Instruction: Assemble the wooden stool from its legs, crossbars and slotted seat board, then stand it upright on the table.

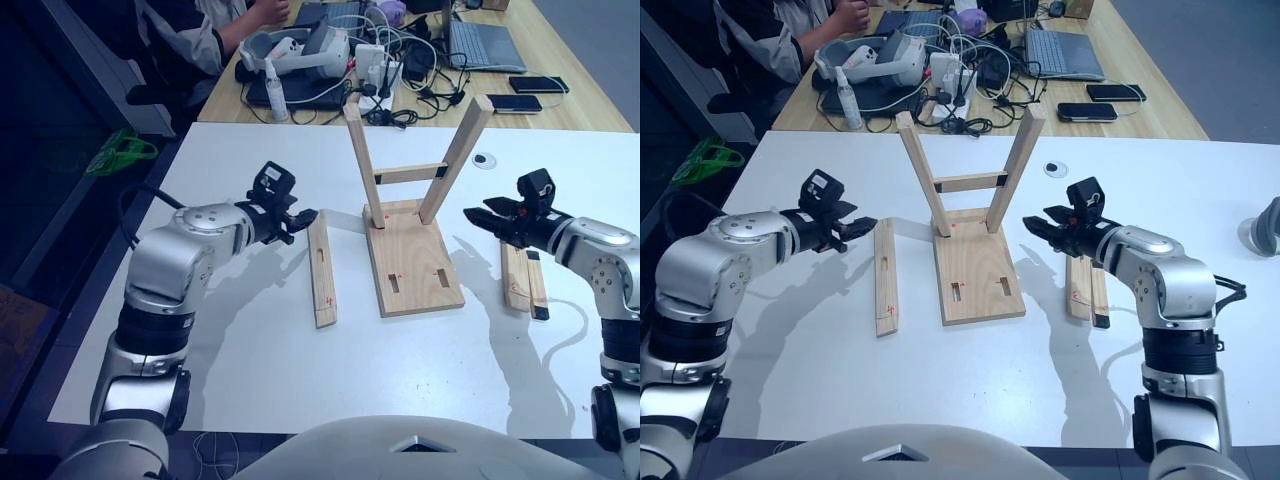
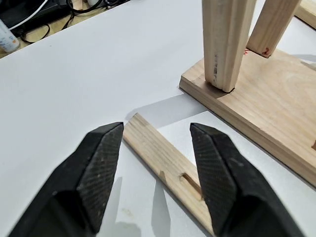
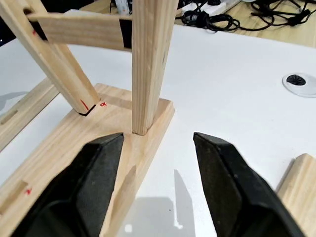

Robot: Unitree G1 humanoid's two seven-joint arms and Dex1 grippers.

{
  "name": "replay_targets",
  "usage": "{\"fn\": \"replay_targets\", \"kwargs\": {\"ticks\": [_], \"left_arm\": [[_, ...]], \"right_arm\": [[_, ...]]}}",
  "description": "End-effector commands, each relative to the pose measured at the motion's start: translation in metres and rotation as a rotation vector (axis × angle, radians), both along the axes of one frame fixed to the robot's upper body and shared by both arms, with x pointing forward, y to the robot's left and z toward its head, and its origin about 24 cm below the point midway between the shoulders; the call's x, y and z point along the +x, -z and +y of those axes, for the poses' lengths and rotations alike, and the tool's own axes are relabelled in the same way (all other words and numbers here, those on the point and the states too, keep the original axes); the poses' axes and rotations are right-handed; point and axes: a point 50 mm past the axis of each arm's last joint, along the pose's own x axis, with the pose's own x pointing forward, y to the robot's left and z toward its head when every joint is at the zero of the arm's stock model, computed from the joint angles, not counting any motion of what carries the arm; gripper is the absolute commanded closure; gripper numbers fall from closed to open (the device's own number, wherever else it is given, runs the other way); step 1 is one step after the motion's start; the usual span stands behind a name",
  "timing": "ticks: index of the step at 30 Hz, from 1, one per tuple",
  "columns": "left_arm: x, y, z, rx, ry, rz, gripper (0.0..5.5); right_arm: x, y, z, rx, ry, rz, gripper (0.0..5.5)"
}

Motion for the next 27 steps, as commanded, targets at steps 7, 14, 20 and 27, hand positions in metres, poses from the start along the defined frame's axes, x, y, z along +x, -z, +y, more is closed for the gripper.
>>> {"fn": "replay_targets", "kwargs": {"ticks": [7, 14, 20, 27], "left_arm": [[0.037, 0.012, -0.011, 0.187, 0.401, 0.080, 2.98], [0.046, 0.017, -0.025, 0.165, 0.599, 0.137, 2.98], [0.051, 0.015, -0.032, 0.150, 0.641, 0.121, 2.98], [0.040, 0.018, -0.014, 0.133, 0.584, 0.120, 2.98]], "right_arm": [[0.019, 0.045, -0.008, -0.376, -0.332, 0.061, 2.84], [0.021, 0.042, -0.004, -0.258, -0.512, 0.112, 2.84], [0.029, 0.049, 0.027, -0.157, -0.560, 0.129, 2.84], [0.045, 0.051, 0.052, -0.139, -0.507, 0.061, 2.84]]}}
